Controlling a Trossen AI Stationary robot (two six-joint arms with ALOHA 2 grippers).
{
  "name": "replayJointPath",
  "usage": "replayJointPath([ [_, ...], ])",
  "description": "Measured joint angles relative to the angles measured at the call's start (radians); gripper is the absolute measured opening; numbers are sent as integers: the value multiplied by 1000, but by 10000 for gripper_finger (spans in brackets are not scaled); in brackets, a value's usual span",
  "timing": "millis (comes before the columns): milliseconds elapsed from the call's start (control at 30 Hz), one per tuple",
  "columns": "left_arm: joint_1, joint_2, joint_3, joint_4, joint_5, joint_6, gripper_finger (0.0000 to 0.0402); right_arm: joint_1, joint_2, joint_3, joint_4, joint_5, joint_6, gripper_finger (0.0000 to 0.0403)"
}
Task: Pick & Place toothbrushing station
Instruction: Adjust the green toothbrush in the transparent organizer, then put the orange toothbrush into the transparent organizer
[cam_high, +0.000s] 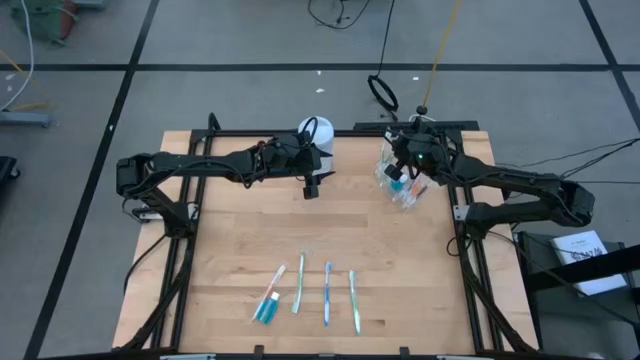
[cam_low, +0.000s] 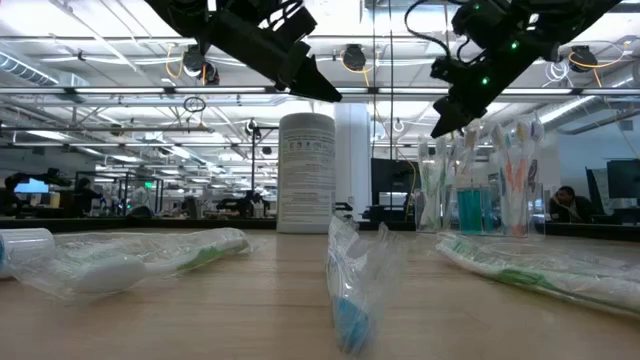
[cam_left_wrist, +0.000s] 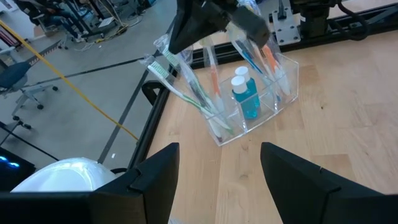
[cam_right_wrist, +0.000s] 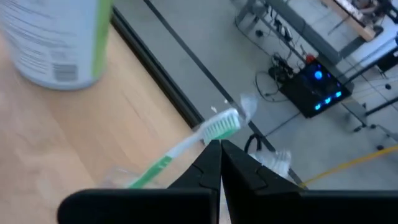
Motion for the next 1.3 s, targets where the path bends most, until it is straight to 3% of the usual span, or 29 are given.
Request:
replayJointPath([
  [233,-2,-1,0,-32,-3,0,232,101,-117,0,4,-9,29,0],
  [500,-42,-34,1,-223,-4,-27,232,213,-225,-1,9,-331,134,0],
  [667,-103,-74,1,-379,6,-107,232,272,-220,-55,54,-368,167,0],
  [1100,-260,-73,0,-851,59,-797,232,300,-210,-117,172,-366,150,0],
  [1300,-395,-24,-3,-848,97,-1016,232,299,-210,-117,171,-366,194,0],
])
